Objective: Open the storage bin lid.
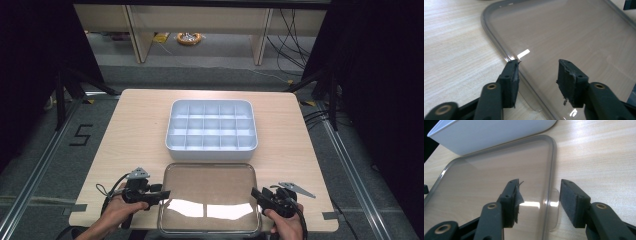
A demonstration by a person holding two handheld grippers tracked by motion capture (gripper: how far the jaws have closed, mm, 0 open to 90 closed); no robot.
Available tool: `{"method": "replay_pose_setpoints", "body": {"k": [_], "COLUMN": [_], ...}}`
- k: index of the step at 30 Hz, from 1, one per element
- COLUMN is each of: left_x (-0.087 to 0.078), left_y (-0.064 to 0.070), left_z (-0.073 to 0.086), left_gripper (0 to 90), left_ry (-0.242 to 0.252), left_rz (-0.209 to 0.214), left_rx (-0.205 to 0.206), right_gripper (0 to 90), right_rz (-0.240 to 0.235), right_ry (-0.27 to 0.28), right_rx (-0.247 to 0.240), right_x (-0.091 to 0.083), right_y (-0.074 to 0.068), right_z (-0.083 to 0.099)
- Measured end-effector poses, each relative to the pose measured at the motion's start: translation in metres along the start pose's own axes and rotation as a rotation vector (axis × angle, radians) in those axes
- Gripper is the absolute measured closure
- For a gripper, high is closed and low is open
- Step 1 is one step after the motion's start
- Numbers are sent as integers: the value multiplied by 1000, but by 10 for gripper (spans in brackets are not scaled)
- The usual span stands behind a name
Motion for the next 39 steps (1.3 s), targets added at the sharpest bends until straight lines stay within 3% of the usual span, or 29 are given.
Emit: {"method": "replay_pose_setpoints", "body": {"k": [1,2,3,4,5,6,7,8,9,10,11,13,14,17,18,21,22,23,24,25,26,30,31,32,33,34,35,39], "left_x": [-2,-3,-2,-4,-4,-4,-6,-4,-4,-5,-6,-7,-8,-9,-10,-12,-13,-14,-14,-15,-15,-16,-17,-16,-17,-18,-18,-20], "left_y": [1,1,-3,1,1,-3,3,-3,-3,-3,-2,0,1,2,2,3,4,4,6,6,7,14,14,13,13,14,14,16], "left_z": [0,-1,-5,-3,-3,-7,-3,-7,-7,-7,-7,-7,-6,-5,-5,-5,-5,-5,-5,-4,-4,1,1,1,2,4,5,8], "left_gripper": [479,465,453,435,420,401,378,354,334,326,316,295,288,268,260,245,242,238,234,226,221,200,196,194,194,193,193,194], "left_ry": [5,7,42,20,28,54,25,56,56,63,65,77,75,80,80,91,96,92,101,105,110,91,92,101,101,91,93,87], "left_rz": [7,8,1,8,12,10,24,11,12,18,22,36,52,59,64,78,75,84,89,95,102,137,138,135,136,118,119,124], "left_rx": [-15,-12,58,-6,-2,50,-38,36,32,29,30,23,21,20,17,9,4,8,6,7,7,-7,-4,18,33,13,9,22], "right_gripper": [501,491,481,464,453,441,433,427,418,411,403,386,376,344,334,317,311,306,301,291,285,263,262,262,262,262,261,261], "right_rz": [17,-3,4,7,10,-5,8,2,20,12,26,33,35,47,36,17,10,-1,12,-27,-32,-56,-44,-47,-46,-43,-51,-30], "right_ry": [-25,-18,31,11,36,31,57,73,109,87,106,122,152,157,152,163,153,164,137,145,153,149,131,135,134,117,122,102], "right_rx": [29,75,-63,22,-16,12,-27,-5,-61,-15,-78,-88,-211,-198,-240,-283,-242,-290,-275,-256,-281,-279,-229,-274,-275,-235,-272,-275], "right_x": [-2,-3,0,-2,-3,-7,-9,-11,-11,-15,-15,-16,-15,-16,-16,-19,-20,-20,-23,-21,-21,-24,-26,-26,-26,-28,-29,-31], "right_y": [-1,-5,5,0,3,-1,2,-1,3,-2,1,-1,6,-1,-1,-8,-13,-12,-12,-15,-12,-14,-17,-14,-14,-16,-14,-12], "right_z": [1,1,-4,-2,-5,-5,-9,-10,-14,-13,-15,-16,-21,-18,-19,-17,-14,-14,-11,-10,-10,-6,-3,-3,-2,2,2,8]}}
Point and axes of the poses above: each handheld gripper's, and its own axes: x roughly forward along the jaws, z roughly out of its underside, y roughly to its right, the point moved 7 cm from there along x, roughly forward along the jaws, and after that the axes turned 1 degree about -y, right-handed, at the moved point
